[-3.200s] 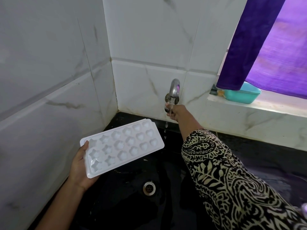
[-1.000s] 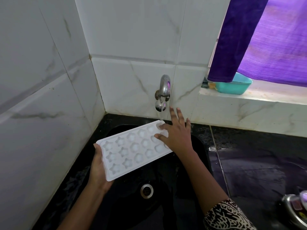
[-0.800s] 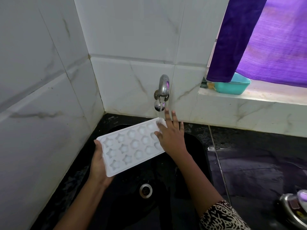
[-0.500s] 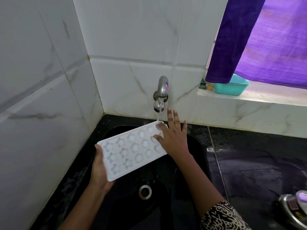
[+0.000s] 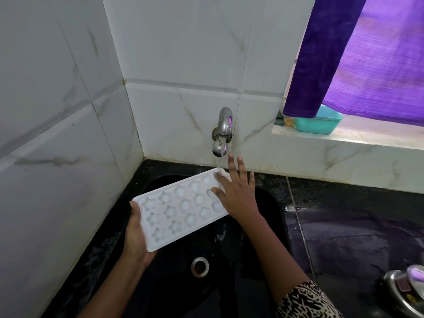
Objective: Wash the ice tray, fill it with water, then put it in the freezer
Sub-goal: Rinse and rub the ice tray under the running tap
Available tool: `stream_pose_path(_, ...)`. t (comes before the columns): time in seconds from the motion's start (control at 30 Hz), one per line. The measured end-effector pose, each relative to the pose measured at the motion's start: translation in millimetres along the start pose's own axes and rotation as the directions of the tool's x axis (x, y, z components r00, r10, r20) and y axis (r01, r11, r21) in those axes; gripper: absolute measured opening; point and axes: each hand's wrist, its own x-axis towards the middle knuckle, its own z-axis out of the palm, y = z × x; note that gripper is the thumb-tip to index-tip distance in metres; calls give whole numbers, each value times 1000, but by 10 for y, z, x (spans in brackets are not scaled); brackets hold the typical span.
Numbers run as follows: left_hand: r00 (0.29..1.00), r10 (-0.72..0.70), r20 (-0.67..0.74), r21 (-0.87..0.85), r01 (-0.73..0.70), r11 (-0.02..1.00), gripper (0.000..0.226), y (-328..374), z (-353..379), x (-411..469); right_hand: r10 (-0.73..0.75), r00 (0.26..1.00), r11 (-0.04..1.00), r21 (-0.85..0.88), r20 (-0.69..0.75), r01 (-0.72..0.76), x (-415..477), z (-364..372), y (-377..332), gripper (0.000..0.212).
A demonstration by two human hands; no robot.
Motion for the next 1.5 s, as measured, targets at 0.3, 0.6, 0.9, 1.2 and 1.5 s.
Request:
stream_pose_path(0.3, 1000, -24, 1, 53, 24, 998, 105, -24, -54, 14, -61, 994, 996, 62, -86, 66, 0, -19, 76, 35)
stream_pose_path(0.6, 1000, -5, 0, 37, 5, 999, 71, 22, -102, 60, -20, 1000, 996, 82, -16, 21, 7, -53, 126, 34)
stream_pose_path(0.9, 1000, 0, -18, 12, 1, 1000, 68, 47, -85, 37, -70, 997, 996, 50, -19, 71, 34, 26, 27, 38)
stream_pose_path(1.2, 999, -29, 40, -131, 35, 991, 71, 22, -149, 53, -74, 996, 994, -90, -49, 69, 106, -54, -10, 46)
stream_pose_path(1.5, 999, 19, -42, -14, -20, 1000, 66, -42, -92, -4, 8, 1000, 999, 53, -12, -7, 55, -11, 34, 35)
